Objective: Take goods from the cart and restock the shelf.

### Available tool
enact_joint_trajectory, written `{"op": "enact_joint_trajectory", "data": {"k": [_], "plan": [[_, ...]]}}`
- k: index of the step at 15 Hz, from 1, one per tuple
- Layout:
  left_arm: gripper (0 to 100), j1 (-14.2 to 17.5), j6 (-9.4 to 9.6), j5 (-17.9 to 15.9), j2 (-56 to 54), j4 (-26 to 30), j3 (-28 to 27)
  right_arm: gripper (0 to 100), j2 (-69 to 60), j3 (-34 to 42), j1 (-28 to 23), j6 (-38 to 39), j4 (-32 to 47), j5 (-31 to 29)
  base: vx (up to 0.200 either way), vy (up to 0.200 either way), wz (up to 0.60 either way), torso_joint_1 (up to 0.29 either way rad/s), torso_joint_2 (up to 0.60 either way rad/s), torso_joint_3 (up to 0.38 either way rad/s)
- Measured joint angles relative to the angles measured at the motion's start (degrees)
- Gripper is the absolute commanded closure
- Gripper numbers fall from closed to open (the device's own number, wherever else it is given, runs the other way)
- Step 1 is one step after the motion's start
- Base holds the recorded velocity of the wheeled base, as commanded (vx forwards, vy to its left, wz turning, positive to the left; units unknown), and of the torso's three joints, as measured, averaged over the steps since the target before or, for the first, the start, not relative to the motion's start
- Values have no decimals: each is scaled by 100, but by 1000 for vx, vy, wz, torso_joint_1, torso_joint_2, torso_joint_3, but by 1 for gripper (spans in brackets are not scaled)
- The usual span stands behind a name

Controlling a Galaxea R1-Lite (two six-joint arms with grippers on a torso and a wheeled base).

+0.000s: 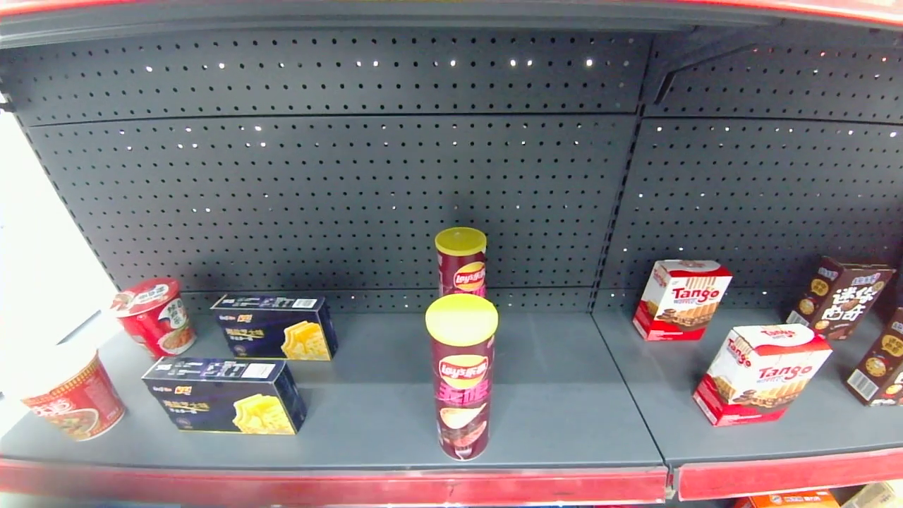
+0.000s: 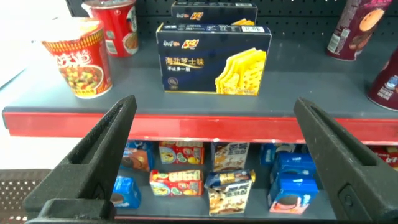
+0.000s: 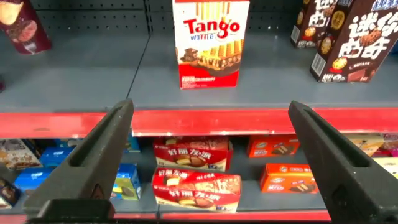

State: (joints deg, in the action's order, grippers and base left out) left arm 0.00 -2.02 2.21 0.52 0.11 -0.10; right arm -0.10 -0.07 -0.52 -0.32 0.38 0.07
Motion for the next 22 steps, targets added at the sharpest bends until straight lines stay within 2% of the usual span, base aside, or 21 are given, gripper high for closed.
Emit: {"op": "enact_joint_trajectory", "data": {"k": [22], "plan": [[0, 0, 13, -10, 0, -4, 0, 0, 2, 0, 4, 0, 6, 0, 0, 9, 0, 0, 0, 0]]}}
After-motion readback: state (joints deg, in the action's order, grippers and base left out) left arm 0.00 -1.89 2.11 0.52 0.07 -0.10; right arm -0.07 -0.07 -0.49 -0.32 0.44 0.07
